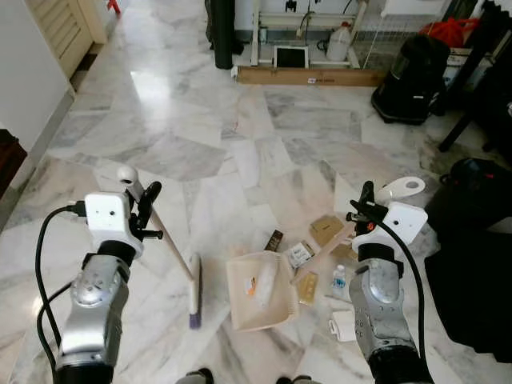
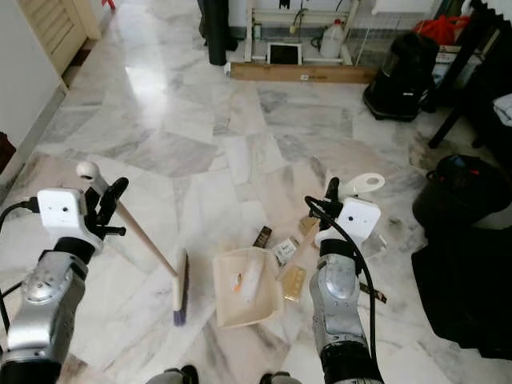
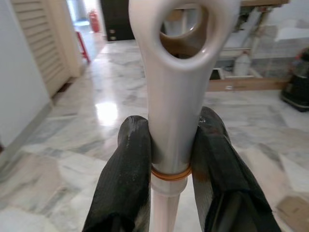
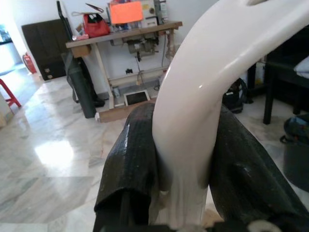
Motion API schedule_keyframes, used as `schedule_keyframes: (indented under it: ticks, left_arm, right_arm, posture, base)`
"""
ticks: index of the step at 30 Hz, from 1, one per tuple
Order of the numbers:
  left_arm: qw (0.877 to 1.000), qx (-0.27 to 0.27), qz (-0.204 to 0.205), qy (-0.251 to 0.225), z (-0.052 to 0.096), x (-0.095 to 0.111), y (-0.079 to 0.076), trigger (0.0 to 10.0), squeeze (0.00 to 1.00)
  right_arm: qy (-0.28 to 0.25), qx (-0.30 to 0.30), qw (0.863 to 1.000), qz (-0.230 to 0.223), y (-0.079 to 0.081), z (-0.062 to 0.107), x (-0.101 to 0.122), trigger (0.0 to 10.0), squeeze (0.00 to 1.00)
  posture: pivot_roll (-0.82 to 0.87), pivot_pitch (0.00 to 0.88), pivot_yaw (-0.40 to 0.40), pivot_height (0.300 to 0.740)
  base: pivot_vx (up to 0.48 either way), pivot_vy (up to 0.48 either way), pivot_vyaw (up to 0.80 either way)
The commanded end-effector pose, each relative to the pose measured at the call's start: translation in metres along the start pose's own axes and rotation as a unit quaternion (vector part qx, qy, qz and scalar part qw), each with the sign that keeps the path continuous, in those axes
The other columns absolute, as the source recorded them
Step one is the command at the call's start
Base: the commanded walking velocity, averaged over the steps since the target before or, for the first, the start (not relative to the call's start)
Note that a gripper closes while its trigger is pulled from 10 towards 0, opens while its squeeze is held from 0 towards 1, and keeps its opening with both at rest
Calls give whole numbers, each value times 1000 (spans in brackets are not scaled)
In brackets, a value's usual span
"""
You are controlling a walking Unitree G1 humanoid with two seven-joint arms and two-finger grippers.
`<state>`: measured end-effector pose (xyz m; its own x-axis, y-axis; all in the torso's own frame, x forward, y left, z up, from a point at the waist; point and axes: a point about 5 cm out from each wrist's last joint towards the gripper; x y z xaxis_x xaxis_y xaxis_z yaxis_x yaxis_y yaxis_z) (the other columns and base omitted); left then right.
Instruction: Sweep floor
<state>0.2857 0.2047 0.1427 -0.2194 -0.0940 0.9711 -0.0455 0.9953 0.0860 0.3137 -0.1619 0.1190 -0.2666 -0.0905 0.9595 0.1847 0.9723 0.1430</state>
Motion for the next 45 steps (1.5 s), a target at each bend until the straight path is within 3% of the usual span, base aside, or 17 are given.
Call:
schedule_keyframes:
  ticks: [1, 19, 26, 34, 45]
  left_arm:
    - [1000, 8, -7, -21, 3, 3, -1, 10000, 0]
    - [999, -23, -10, -21, -9, -5, -13, 10000, 0]
    - [1000, -8, 2, -16, -13, -11, -13, 10000, 0]
    - [1000, -17, 7, -13, -12, -15, -19, 10000, 0]
    - [1000, -27, -3, -1, -15, -23, -16, 10000, 0]
  right_arm:
    - [-21, 2, 1000, -9, 2, -1, 10, 10000, 0]
    - [-7, -21, 1000, -4, -3, 9, 4, 10000, 0]
    - [-5, -17, 1000, 4, -3, 9, 5, 10000, 0]
    - [-9, -21, 1000, 9, -8, 9, 6, 10000, 0]
    - [11, -23, 1000, 11, -8, 24, -5, 10000, 0]
  posture:
    - [17, 66, -27, 740]
    - [-3, 43, 48, 740]
    - [-43, 58, 17, 740]
    - [-41, 45, 33, 740]
    - [-54, 0, 67, 740]
  base:
    - [0, 0, 0]
    - [0, 0, 0]
    - [0, 0, 0]
    - [0, 0, 0]
    - [0, 0, 0]
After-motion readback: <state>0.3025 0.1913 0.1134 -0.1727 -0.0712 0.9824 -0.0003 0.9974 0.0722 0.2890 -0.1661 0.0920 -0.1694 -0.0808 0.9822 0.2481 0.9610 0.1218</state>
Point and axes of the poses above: a point about 5 cm out from each wrist's last joint towards the gripper, its own z axis pointing back from the gripper into the wrist, its own x axis along the axis of the wrist's last joint, y = z × x
